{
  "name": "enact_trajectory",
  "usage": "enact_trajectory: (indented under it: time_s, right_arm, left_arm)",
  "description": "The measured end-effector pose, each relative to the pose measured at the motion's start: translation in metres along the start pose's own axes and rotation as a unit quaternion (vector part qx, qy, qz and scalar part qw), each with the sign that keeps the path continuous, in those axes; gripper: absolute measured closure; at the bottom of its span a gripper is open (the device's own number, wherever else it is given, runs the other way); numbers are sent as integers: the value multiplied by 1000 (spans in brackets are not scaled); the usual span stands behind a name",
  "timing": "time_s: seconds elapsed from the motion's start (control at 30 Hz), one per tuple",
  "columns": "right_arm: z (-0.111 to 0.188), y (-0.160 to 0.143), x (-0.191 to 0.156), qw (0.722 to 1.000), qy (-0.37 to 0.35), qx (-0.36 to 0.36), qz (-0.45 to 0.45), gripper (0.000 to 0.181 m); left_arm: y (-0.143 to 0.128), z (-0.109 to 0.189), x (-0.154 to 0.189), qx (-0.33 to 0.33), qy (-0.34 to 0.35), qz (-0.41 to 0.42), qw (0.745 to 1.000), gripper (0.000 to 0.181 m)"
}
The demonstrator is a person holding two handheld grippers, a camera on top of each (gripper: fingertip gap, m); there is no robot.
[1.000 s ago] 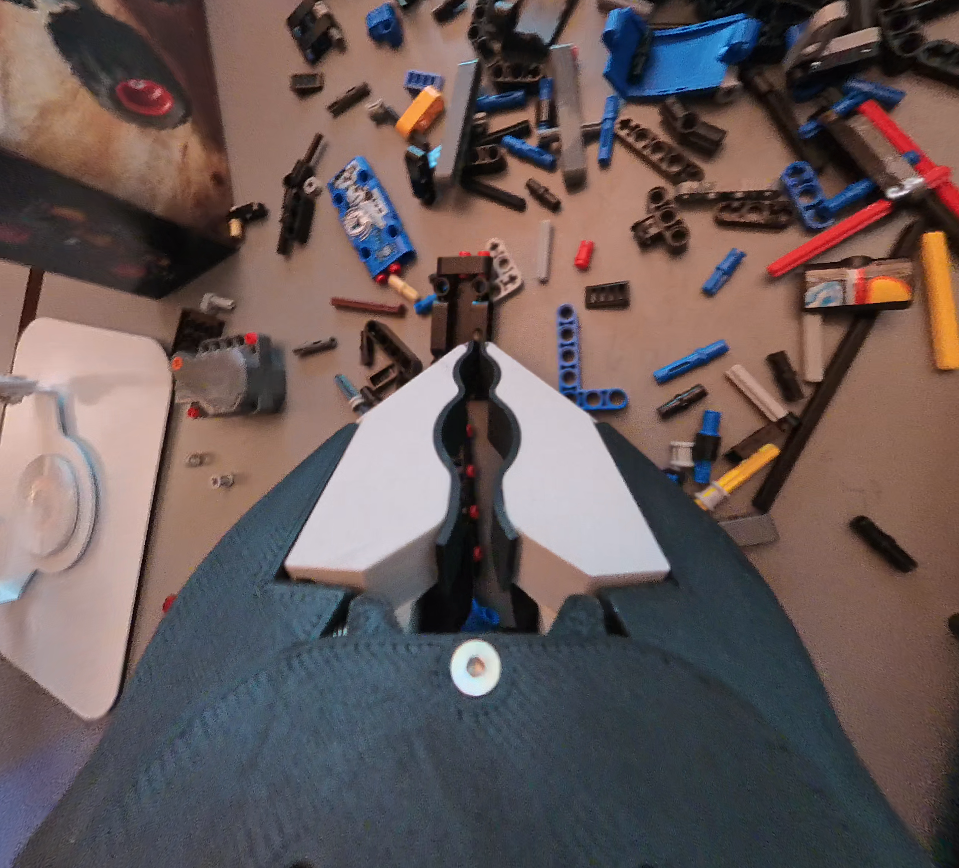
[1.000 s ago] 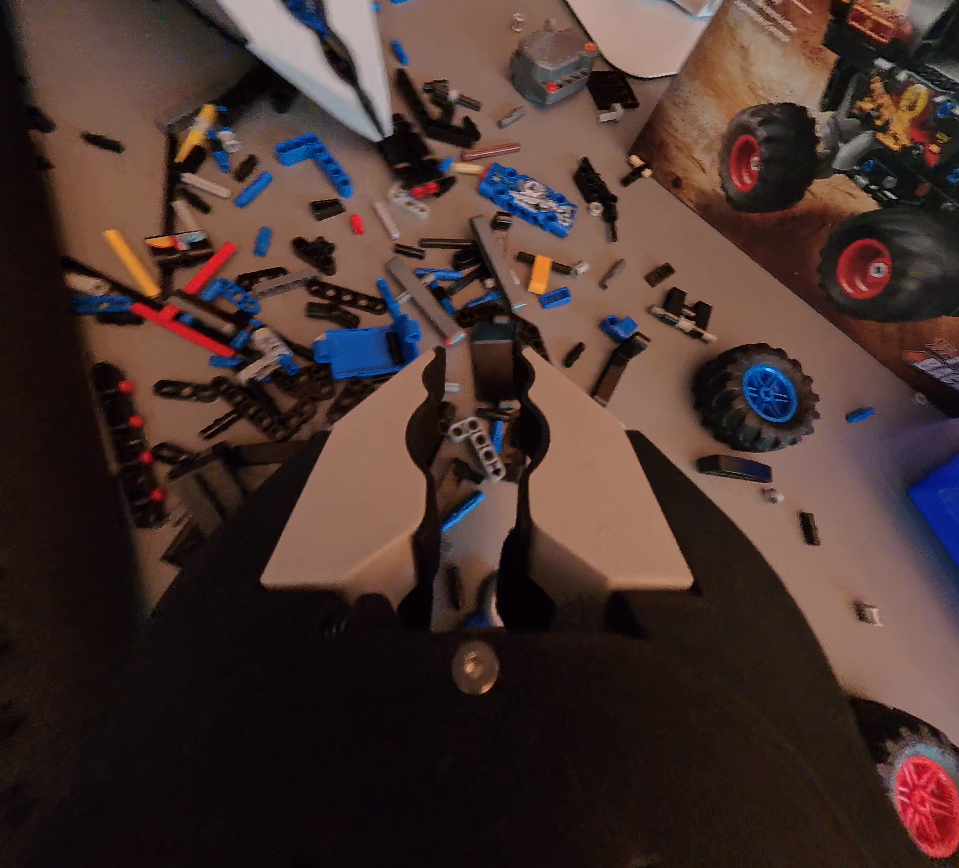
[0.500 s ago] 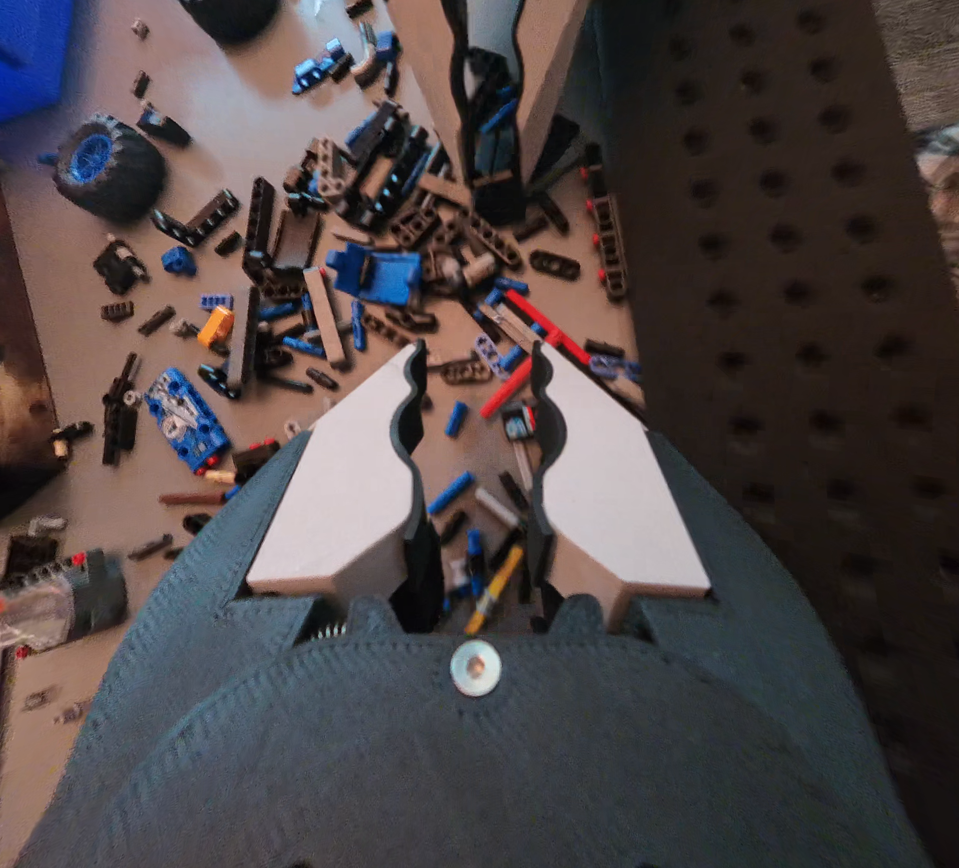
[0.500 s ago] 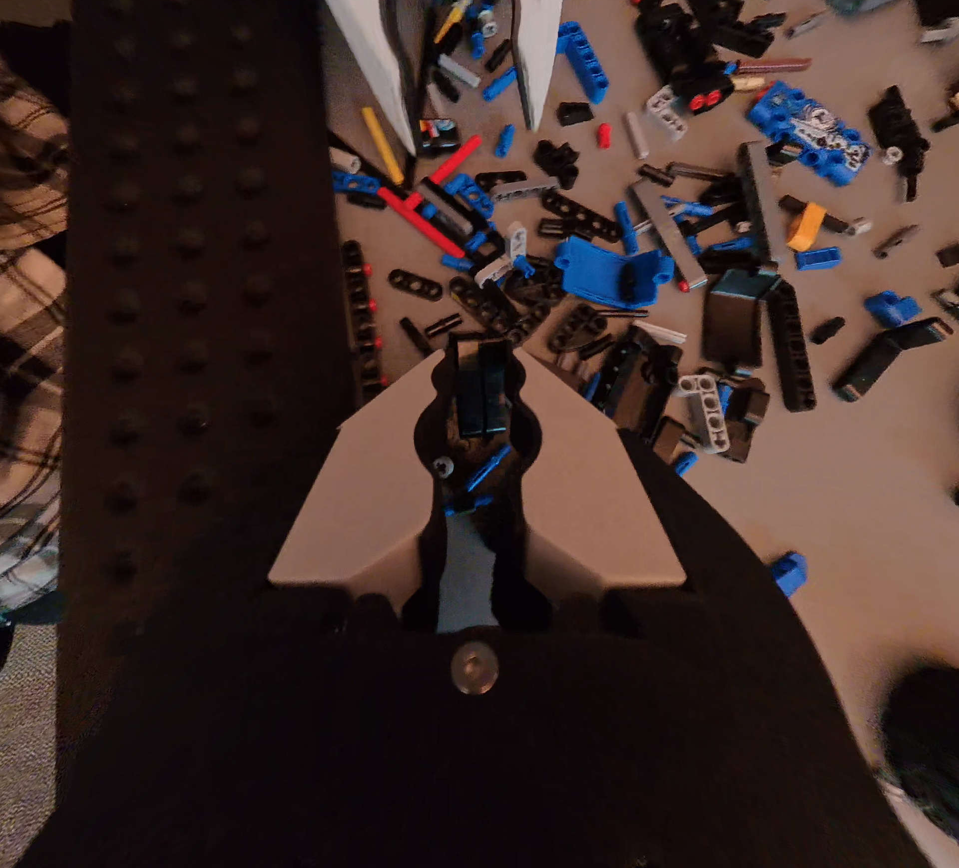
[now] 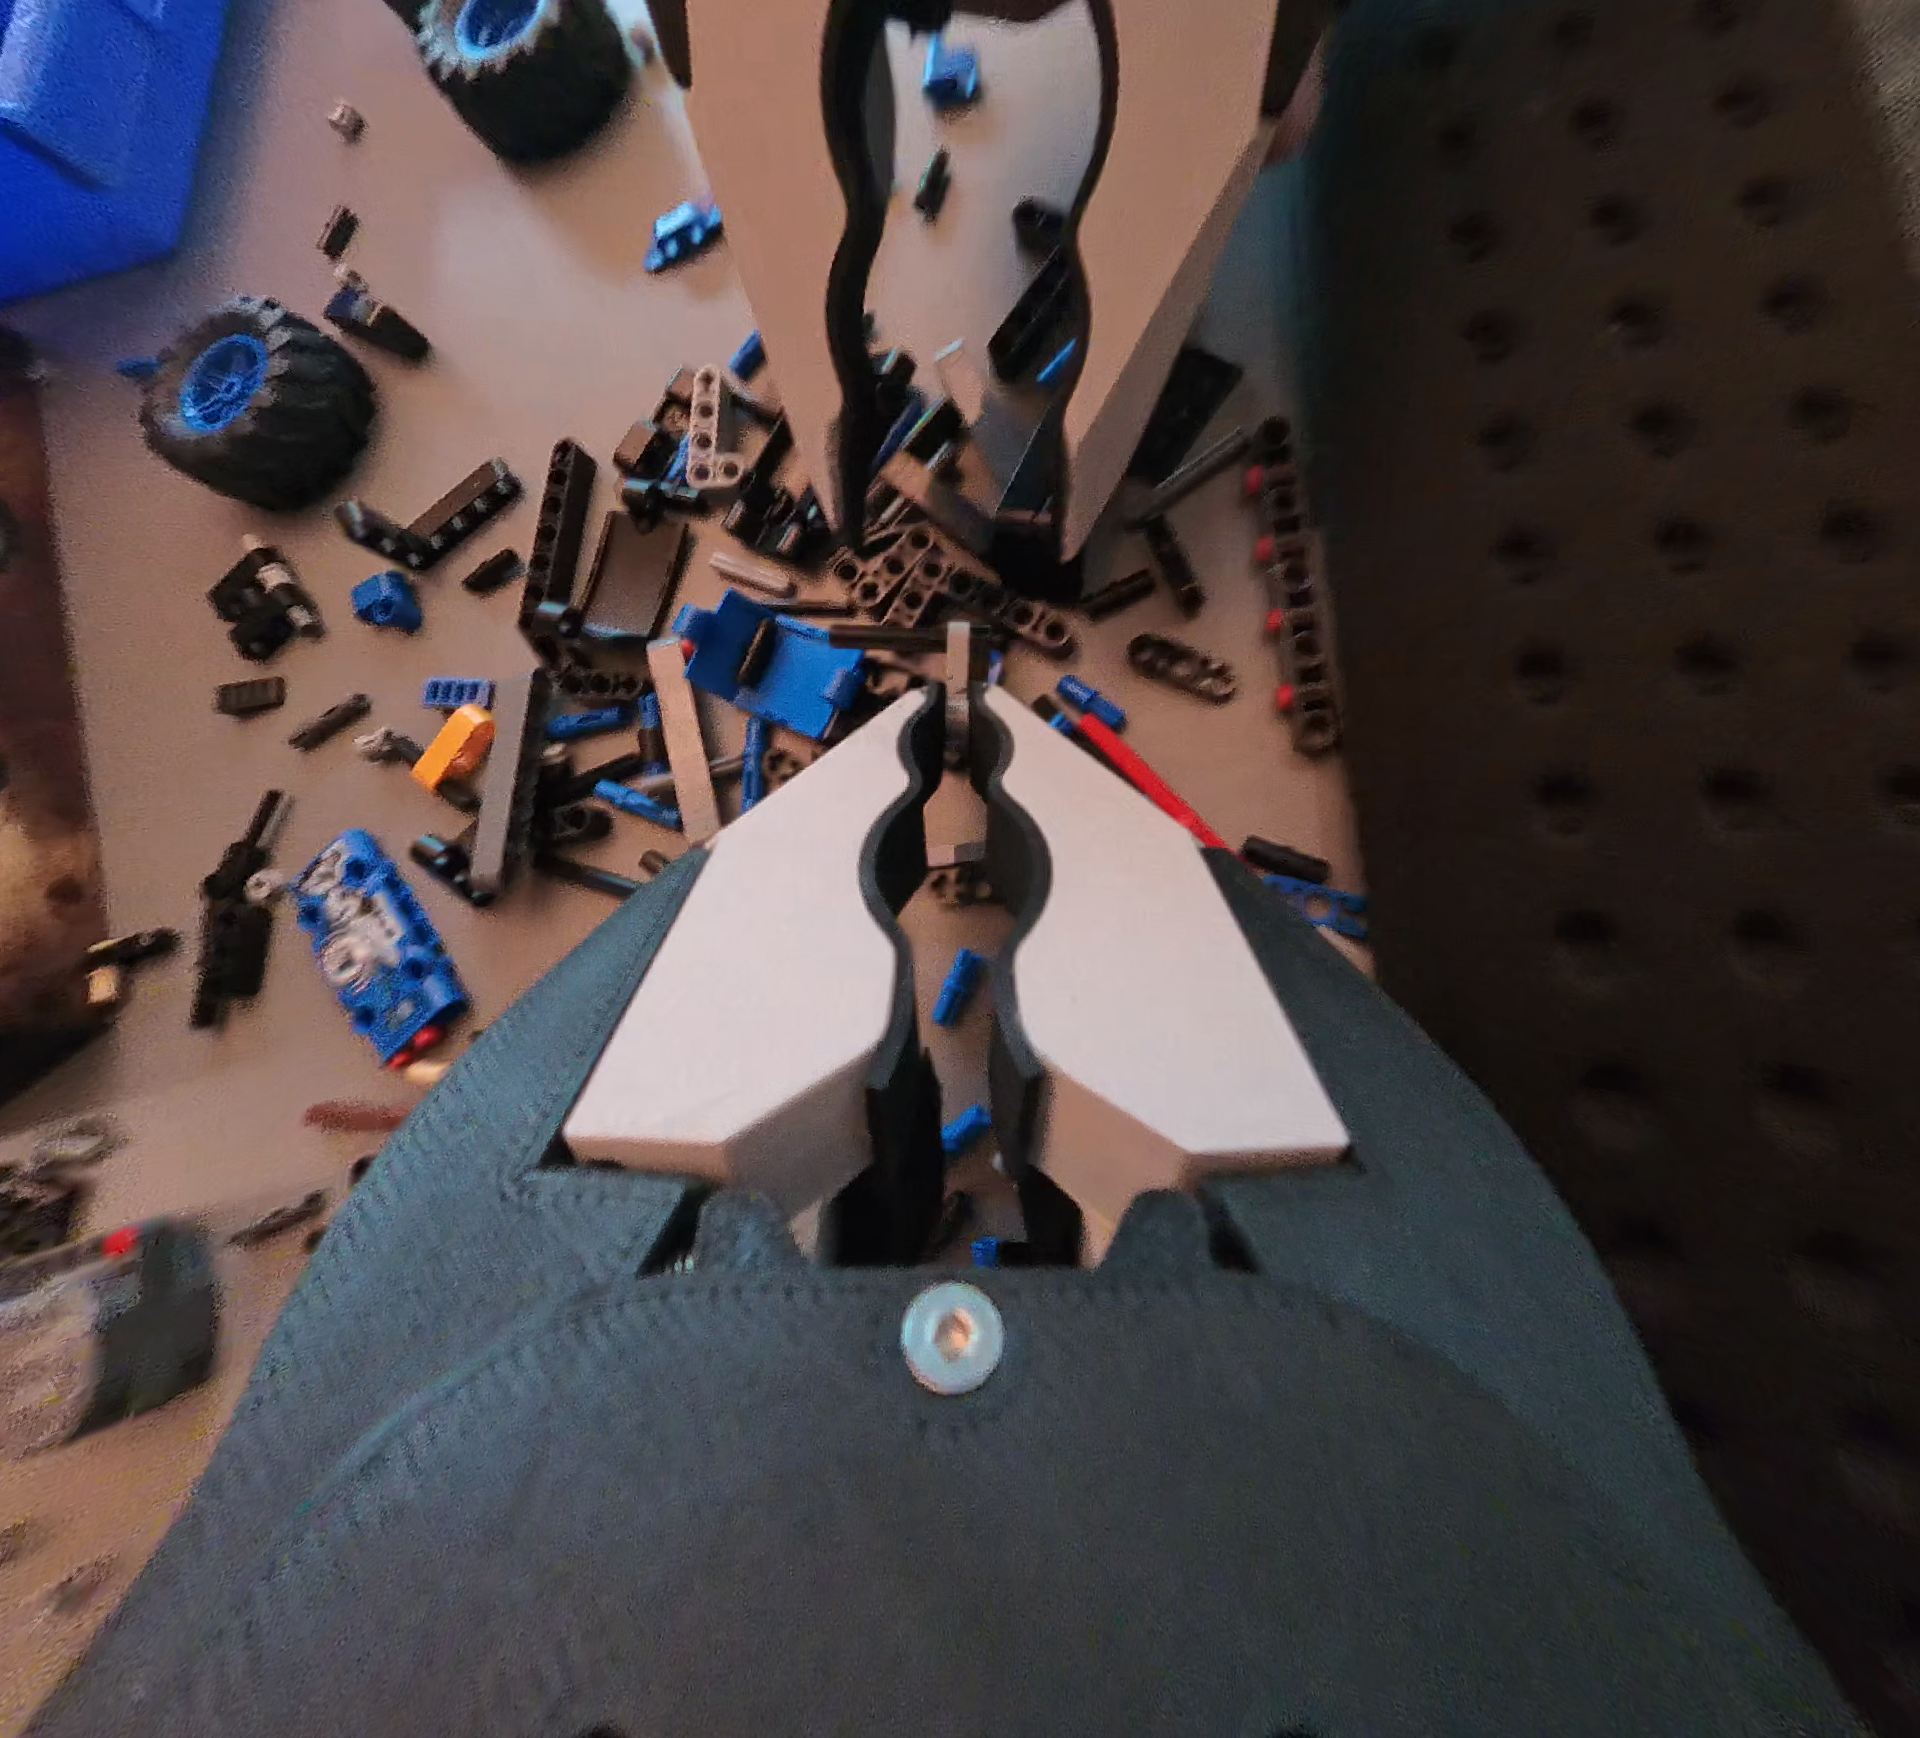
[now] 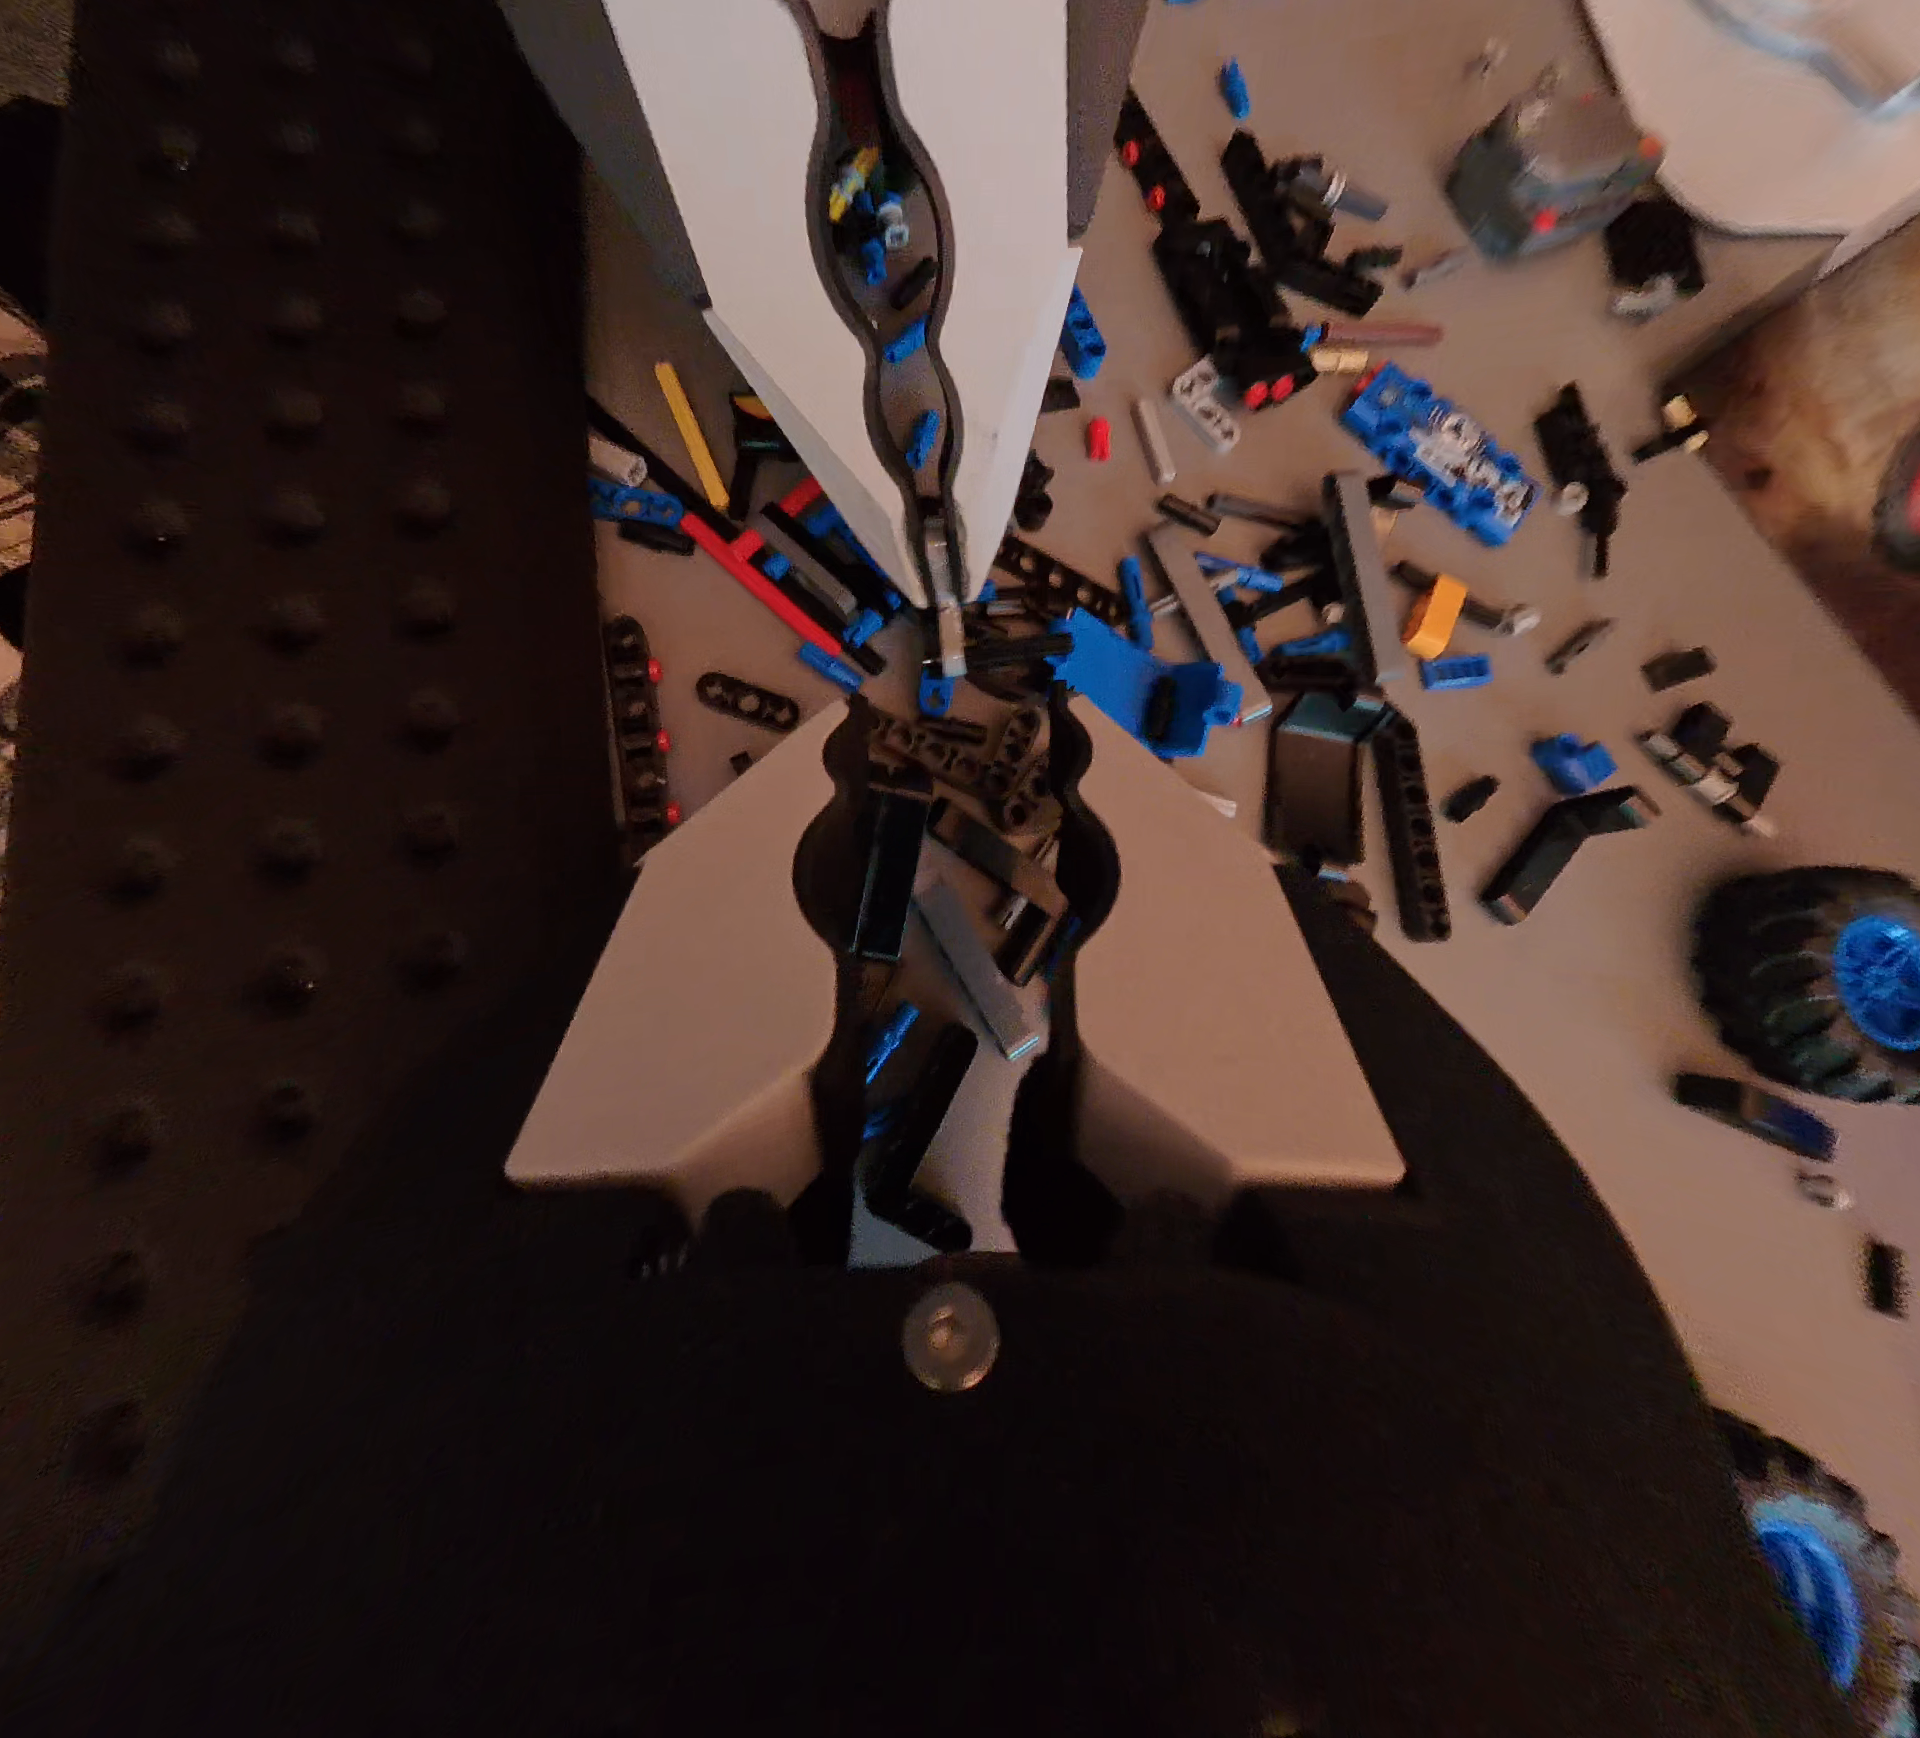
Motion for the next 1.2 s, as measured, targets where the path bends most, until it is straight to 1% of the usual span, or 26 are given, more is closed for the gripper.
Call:
enact_trajectory:
  time_s: [0.1,0.17,0.23,0.27,0.33,0.37,0.4,0.43,0.47,0.53,0.57,0.63,0.7,0.73,0.77,0.8,0.83,0.9,0.93,1.0,1.03,1.07,1.1,1.13,1.2]
  right_arm:
    - [1,10,1,999,-26,19,30,148]
    - [0,16,3,998,-46,27,31,154]
    - [3,21,6,996,-66,41,33,164]
    - [4,24,5,996,-66,52,28,175]
    - [7,28,4,995,-65,72,25,176]
    - [9,28,3,995,-65,75,30,170]
    - [12,29,3,994,-70,77,39,156]
    - [15,31,3,992,-82,81,55,152]
    - [18,35,3,988,-95,87,81,149]
    - [22,45,1,977,-128,97,142,148]
    - [22,49,-2,970,-139,98,176,150]
    - [21,50,-7,957,-156,76,233,164]
    - [21,50,-13,950,-155,66,261,176]
    - [20,50,-13,952,-155,61,259,180]
    - [20,49,-11,955,-157,56,246,179]
    - [19,48,-8,960,-156,49,228,180]
    - [18,46,-5,964,-157,46,211,180]
    - [17,44,0,969,-164,44,178,181]
    - [16,42,2,971,-167,38,165,181]
    - [12,39,5,972,-175,28,152,181]
    - [11,40,5,973,-178,29,146,180]
    - [10,41,5,972,-182,29,144,180]
    - [8,42,6,971,-191,22,142,181]
    - [8,41,8,969,-202,14,144,181]
    - [7,42,9,968,-210,14,134,181]
  left_arm:
    - [14,13,-4,68,-25,47,996,180]
    - [22,20,-8,108,-28,69,991,180]
    - [26,25,-11,129,-19,77,989,181]
    - [28,28,-15,137,-6,73,988,181]
    - [29,32,-15,139,-4,61,988,181]
    - [29,34,-16,142,-5,64,988,181]
    - [31,37,-14,155,-19,75,985,181]
    - [35,40,-11,175,-47,93,979,181]
    - [38,43,-7,194,-75,110,972,181]
    - [43,48,-4,219,-106,127,962,181]
    - [44,50,-3,225,-118,135,958,181]
    - [45,54,-1,243,-147,150,947,180]
    - [47,57,3,260,-183,171,932,179]
    - [47,57,-1,267,-178,182,929,178]
    - [45,57,-5,264,-166,183,932,176]
    - [43,55,-9,256,-145,174,940,174]
    - [43,56,-15,253,-114,164,947,166]
    - [46,59,-19,251,-68,124,957,153]
    - [47,60,-21,244,-34,92,965,152]
    - [51,56,-16,214,6,26,976,152]
    - [51,51,-15,190,28,0,981,156]
    - [47,43,-16,156,55,-24,986,163]
    - [43,37,-17,124,78,-50,988,166]
    - [44,36,-16,118,98,-74,985,173]
    - [44,36,-18,100,122,-92,983,174]
Point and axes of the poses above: each gripper's, where its closed fingertips meet, z back along the fingers, y out of its top, x = y × z across the jaws, the point moved 2 cm from there along z, back along the fingers, and after that the axes turned 6 degrees about -z, right-handed, at the moved point
